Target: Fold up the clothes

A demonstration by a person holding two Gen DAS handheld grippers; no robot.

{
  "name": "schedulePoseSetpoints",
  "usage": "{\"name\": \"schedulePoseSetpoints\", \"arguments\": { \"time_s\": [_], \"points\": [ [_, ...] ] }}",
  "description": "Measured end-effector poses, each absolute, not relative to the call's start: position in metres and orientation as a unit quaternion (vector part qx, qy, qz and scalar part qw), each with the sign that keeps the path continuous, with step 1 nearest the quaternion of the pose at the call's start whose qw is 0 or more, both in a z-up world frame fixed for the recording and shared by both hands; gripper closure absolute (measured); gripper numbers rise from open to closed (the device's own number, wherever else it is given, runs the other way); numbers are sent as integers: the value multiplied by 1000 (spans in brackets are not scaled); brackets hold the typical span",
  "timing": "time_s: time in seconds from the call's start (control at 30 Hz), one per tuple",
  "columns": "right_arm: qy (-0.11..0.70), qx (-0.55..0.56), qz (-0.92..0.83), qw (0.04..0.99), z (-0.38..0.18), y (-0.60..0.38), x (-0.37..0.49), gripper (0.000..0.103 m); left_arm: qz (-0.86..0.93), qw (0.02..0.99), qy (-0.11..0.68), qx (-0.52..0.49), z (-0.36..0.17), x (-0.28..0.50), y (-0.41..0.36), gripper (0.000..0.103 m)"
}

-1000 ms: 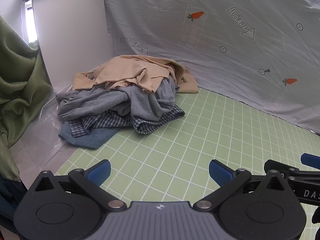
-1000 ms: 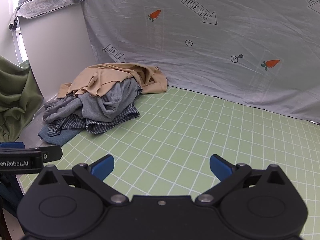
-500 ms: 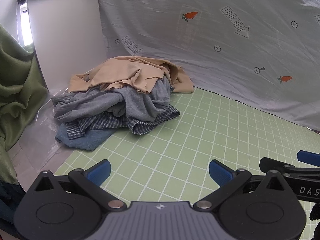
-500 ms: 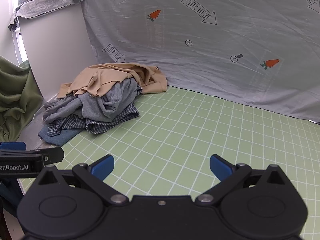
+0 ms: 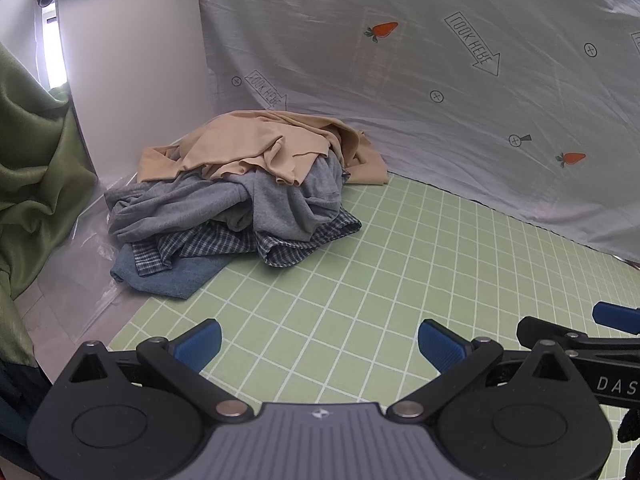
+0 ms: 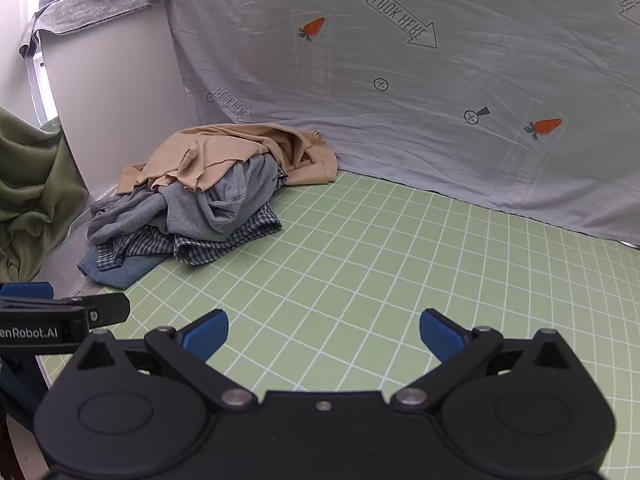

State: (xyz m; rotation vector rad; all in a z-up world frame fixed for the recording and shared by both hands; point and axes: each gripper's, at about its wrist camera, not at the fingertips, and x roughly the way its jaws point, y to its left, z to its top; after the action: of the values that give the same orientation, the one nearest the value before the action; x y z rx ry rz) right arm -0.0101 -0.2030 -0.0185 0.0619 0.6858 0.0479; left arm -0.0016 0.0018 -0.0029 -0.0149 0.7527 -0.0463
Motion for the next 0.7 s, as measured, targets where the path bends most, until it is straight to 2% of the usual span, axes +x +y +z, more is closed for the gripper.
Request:
{"name": "schedulePoseSetpoints", "arguments": {
  "time_s": [0.4,0.7],
  "points": [
    [344,18,29,938,-21,-197,-3,0,-27,927,373,-1,-5,7,0,0],
    [335,7,30,942,-12,-194,41,0,-37,933,358,2,9,50,3,0]
  ]
}}
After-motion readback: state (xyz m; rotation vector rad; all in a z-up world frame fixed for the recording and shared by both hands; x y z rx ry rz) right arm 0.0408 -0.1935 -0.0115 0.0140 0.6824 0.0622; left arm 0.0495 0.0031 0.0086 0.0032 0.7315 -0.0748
